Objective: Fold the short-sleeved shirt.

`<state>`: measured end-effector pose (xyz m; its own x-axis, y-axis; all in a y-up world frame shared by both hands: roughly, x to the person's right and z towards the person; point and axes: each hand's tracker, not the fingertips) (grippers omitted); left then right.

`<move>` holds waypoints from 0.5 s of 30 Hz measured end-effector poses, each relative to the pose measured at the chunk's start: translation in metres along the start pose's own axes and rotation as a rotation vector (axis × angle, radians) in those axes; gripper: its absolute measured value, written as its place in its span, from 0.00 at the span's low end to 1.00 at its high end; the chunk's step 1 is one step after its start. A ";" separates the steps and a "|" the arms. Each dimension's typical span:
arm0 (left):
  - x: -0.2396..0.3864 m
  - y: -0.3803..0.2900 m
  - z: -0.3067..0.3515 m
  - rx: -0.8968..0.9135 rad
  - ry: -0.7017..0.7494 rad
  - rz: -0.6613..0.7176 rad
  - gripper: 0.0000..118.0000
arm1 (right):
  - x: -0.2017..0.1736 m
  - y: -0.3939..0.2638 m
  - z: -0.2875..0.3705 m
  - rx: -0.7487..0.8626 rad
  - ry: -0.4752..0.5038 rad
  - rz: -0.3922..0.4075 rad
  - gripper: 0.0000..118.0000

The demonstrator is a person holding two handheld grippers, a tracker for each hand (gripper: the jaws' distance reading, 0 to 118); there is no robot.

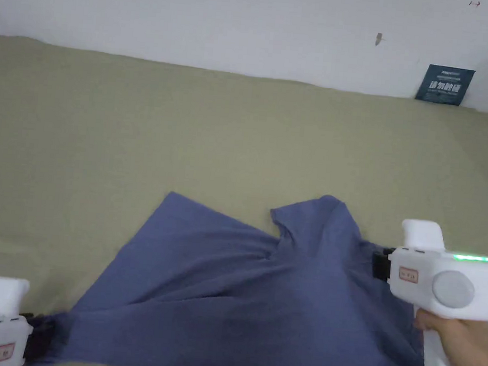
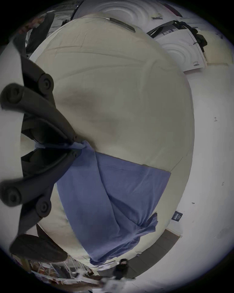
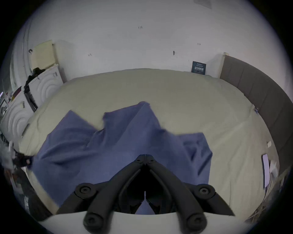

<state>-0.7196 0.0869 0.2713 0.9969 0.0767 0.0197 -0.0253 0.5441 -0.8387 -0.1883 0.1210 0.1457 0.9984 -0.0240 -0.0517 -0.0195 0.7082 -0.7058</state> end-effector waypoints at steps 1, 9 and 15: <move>0.000 0.000 0.000 0.005 0.000 0.010 0.04 | 0.004 0.012 -0.014 -0.014 -0.012 0.017 0.00; -0.008 0.002 -0.006 0.002 -0.015 0.038 0.04 | 0.031 0.062 -0.088 -0.159 -0.013 0.148 0.19; -0.004 0.005 -0.011 -0.002 -0.001 0.032 0.04 | 0.028 0.050 -0.134 -0.344 -0.030 0.287 0.85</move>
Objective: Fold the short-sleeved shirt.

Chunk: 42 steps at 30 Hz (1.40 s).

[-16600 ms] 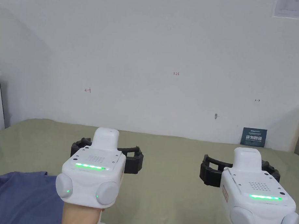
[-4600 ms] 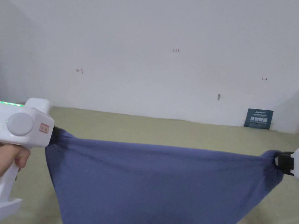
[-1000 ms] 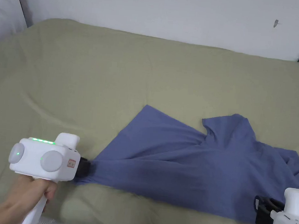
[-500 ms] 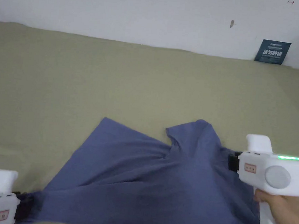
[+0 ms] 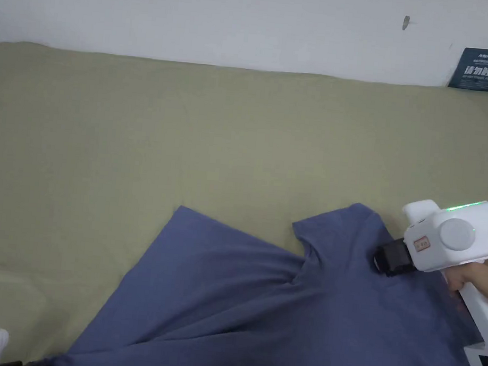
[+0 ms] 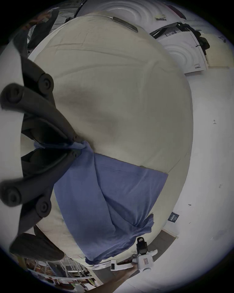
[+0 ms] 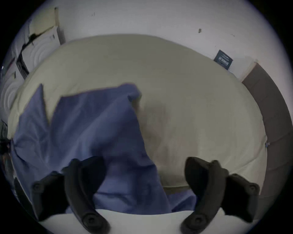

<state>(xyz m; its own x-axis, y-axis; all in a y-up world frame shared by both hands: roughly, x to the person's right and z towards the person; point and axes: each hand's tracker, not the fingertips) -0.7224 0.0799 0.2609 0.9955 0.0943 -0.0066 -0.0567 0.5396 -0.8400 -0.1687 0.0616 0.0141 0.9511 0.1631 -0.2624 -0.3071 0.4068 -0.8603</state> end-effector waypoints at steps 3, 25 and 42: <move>0.003 0.000 -0.004 -0.010 0.008 -0.010 0.04 | -0.006 -0.001 -0.013 0.000 -0.003 -0.018 0.87; 0.055 0.115 0.157 0.393 -0.003 -0.036 0.04 | 0.010 -0.079 0.380 0.720 -0.123 -0.182 0.00; 0.111 0.291 0.241 0.534 0.166 -0.124 0.04 | 0.046 -0.038 0.485 0.901 -0.304 -0.321 0.00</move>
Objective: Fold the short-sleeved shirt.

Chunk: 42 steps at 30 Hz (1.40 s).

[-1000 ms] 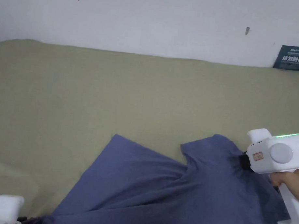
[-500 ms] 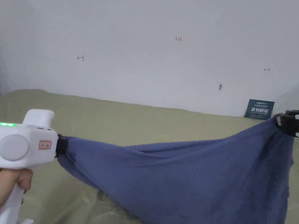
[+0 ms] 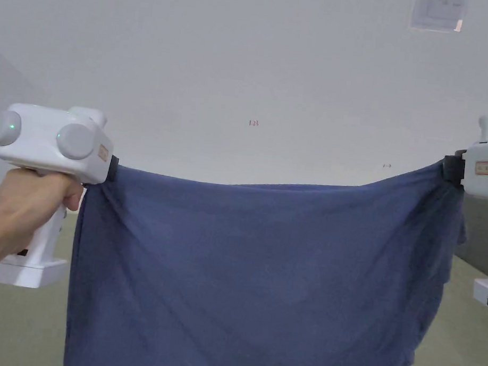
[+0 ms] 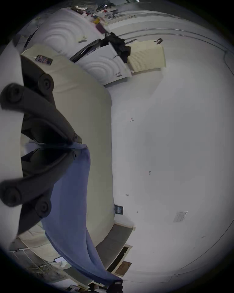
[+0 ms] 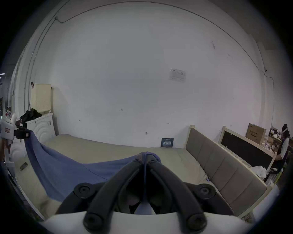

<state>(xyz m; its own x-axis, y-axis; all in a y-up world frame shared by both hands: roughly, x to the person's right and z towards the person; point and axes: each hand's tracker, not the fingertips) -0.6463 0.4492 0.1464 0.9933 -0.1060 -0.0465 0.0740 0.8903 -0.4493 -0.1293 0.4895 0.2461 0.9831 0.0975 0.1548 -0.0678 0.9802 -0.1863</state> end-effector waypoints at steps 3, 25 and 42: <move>0.005 0.013 -0.015 -0.004 0.033 -0.007 0.04 | -0.002 0.005 -0.044 0.000 -0.001 -0.017 0.00; 0.052 0.137 -0.179 0.055 0.168 -0.007 0.04 | -0.028 0.104 -0.260 0.021 -0.067 0.011 0.00; 0.066 -0.058 -0.304 -0.163 0.093 -0.078 0.04 | -0.047 -0.111 -0.308 -0.260 0.043 -0.011 0.00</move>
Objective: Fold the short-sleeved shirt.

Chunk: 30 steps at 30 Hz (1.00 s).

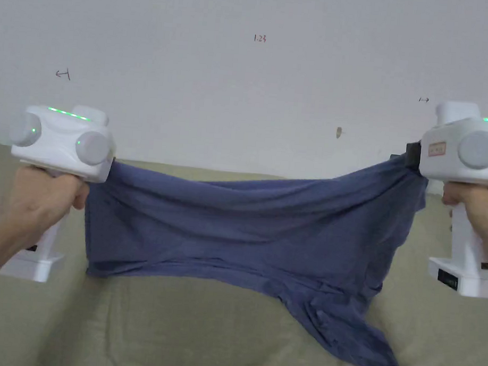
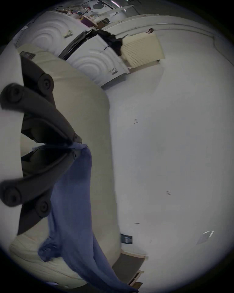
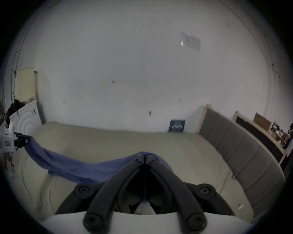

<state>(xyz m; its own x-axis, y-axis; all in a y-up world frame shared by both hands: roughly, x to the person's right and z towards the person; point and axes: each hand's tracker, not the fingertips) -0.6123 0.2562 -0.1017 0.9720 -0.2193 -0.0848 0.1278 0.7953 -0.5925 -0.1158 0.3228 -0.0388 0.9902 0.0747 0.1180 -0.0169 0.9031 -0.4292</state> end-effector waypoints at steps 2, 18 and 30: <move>-0.003 -0.037 -0.005 -0.051 -0.019 0.012 0.04 | 0.000 -0.044 0.010 -0.045 0.016 0.001 0.00; -0.057 -0.237 0.165 -0.083 -0.107 -0.034 0.04 | 0.014 -0.247 0.214 -0.188 0.137 -0.037 0.00; -0.100 -0.380 0.248 -0.216 -0.208 0.028 0.04 | 0.016 -0.363 0.339 -0.337 0.204 -0.022 0.00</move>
<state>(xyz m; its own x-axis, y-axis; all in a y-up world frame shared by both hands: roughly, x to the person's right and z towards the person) -0.7096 0.1162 0.3311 0.9969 -0.0613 0.0494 0.0775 0.6561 -0.7507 -0.1405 0.1395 0.4220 0.9976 -0.0594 -0.0358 0.0172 0.7118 -0.7022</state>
